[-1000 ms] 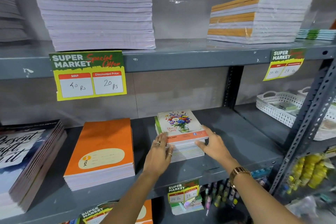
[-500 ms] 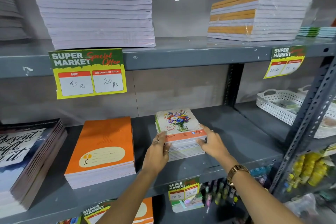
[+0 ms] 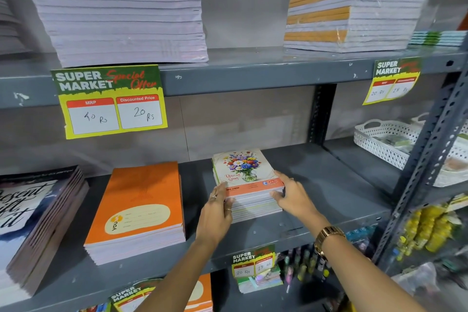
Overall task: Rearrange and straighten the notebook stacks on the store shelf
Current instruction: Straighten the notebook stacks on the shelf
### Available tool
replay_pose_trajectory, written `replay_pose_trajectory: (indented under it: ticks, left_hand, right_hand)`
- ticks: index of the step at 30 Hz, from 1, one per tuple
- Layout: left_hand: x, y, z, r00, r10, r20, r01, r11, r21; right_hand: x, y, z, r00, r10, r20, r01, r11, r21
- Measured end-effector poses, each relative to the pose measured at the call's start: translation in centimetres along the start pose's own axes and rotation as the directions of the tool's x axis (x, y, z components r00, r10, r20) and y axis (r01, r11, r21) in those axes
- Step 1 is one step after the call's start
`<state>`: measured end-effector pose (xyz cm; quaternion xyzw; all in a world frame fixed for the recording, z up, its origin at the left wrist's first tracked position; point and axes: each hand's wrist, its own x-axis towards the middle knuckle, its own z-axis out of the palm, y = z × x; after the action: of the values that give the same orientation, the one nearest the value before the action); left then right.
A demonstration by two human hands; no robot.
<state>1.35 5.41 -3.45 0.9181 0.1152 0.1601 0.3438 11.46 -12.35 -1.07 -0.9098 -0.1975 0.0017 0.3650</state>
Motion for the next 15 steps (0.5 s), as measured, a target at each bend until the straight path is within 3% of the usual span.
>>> replay_pose_trajectory:
  ticks: [5,9,15]
  left_hand:
    - [0.05,-0.21,0.08,1.0,-0.009,-0.008,0.009,1.0,0.009]
    - [0.09,-0.27,0.38,1.0,-0.014,-0.004,0.014,1.0,0.015]
    - [0.31,0.54,0.48,0.997,0.08,0.025,-0.083,0.937,0.34]
  right_hand:
    - [0.18,0.33,0.32,1.0,0.01,-0.01,-0.01,1.0,0.023]
    - [0.15,0.51,0.17,1.0,-0.01,0.019,0.011,0.998,-0.054]
    - [-0.28,0.4,-0.05,0.968,-0.229,0.099,0.25,0.894,-0.372]
